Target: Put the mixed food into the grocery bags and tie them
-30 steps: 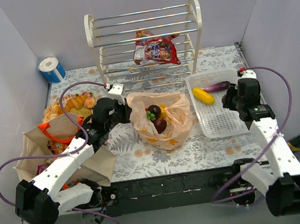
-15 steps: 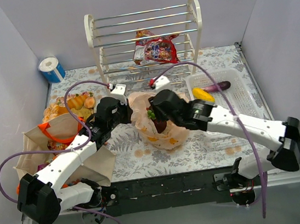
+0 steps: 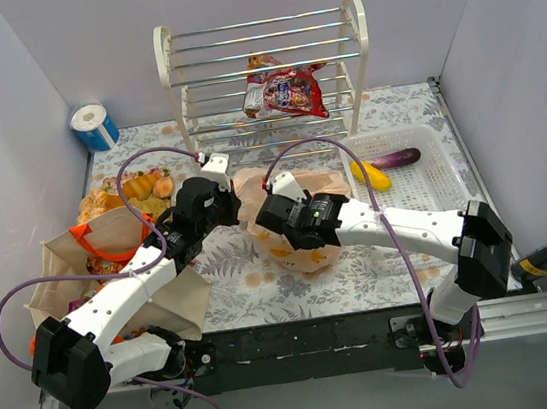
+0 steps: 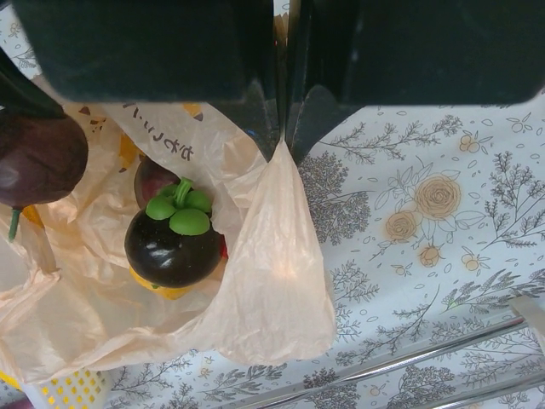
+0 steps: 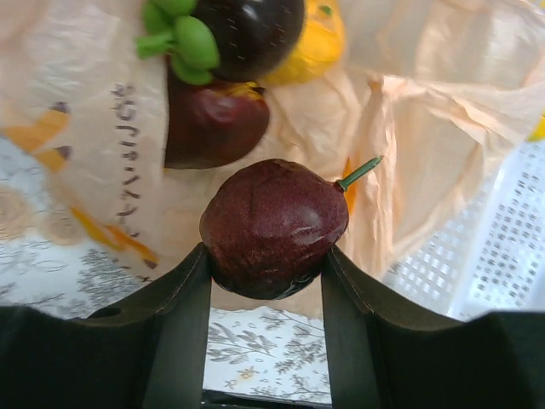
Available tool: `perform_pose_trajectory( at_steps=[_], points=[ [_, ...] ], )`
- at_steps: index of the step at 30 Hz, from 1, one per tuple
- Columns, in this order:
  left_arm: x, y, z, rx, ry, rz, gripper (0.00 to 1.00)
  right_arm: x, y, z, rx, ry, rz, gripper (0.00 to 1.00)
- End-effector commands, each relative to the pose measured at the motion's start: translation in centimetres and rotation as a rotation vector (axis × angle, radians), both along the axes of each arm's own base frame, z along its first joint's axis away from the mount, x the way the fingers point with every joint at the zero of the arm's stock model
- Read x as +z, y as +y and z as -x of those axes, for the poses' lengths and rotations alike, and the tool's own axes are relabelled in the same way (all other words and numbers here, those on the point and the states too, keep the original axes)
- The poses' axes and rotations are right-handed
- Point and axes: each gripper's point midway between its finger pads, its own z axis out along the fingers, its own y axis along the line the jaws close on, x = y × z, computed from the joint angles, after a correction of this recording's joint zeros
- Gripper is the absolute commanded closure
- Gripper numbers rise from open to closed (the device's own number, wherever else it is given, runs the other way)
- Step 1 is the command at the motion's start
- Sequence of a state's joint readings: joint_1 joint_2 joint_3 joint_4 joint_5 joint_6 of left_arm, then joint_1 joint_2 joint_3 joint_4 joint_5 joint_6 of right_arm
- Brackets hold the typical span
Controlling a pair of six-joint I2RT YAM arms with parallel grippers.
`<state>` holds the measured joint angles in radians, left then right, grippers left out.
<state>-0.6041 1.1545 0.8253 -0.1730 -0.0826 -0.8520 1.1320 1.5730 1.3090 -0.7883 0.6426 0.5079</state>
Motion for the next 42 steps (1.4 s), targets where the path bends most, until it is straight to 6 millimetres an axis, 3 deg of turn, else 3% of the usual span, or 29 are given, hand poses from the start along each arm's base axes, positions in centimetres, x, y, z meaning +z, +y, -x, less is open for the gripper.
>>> perform_pose_trajectory(
  at_steps=[1, 4, 5, 6, 9, 14, 18, 19, 22, 26, 35, 42],
  points=[
    [1.3, 0.4, -0.1, 0.012, -0.044, -0.001, 1.0, 0.8, -3.5, -1.6, -0.118, -0.073, 0.154, 0.9],
    [1.0, 0.3, -0.2, 0.008, -0.038, -0.006, 1.0, 0.5, -3.4, -2.2, -0.118, -0.071, 0.159, 0.72],
    [0.9, 0.3, -0.2, 0.008, -0.033, -0.01, 1.0, 0.3, -3.0, -2.2, -0.106, -0.055, 0.137, 0.52],
    [1.0, 0.3, -0.2, 0.006, -0.033, -0.009, 1.0, 0.3, -2.6, -2.3, -0.098, -0.052, 0.122, 0.44],
    [1.0, 0.3, -0.2, 0.005, -0.031, -0.009, 1.0, 1.1, -1.3, -2.5, -0.071, -0.046, 0.052, 0.32],
    [1.1, -0.1, 0.0, -0.011, -0.027, 0.009, 1.0, 4.7, 0.7, -2.3, 0.009, -0.057, -0.099, 0.16],
    [1.3, -0.3, 0.1, -0.016, -0.027, 0.018, 1.0, 5.7, 0.2, -2.9, 0.012, -0.049, -0.205, 0.13],
    [1.3, -0.2, 0.1, -0.016, -0.027, 0.015, 1.0, 5.5, -1.0, -4.3, -0.029, -0.046, -0.225, 0.14],
    [1.1, 0.0, -0.1, -0.002, -0.029, 0.005, 1.0, 5.0, -1.8, -5.7, -0.032, 0.001, -0.324, 0.24],
    [1.1, 0.2, -0.2, 0.007, -0.033, -0.004, 1.0, 4.6, -1.3, -5.8, 0.004, 0.021, -0.339, 0.3],
    [0.4, 0.3, -0.3, 0.01, -0.02, -0.017, 1.0, 1.3, -1.4, -8.1, -0.017, 0.057, -0.182, 0.34],
    [0.1, 0.3, -0.3, 0.009, -0.015, -0.026, 1.0, -2.6, -1.5, -9.6, -0.042, 0.099, -0.12, 0.35]
  ],
)
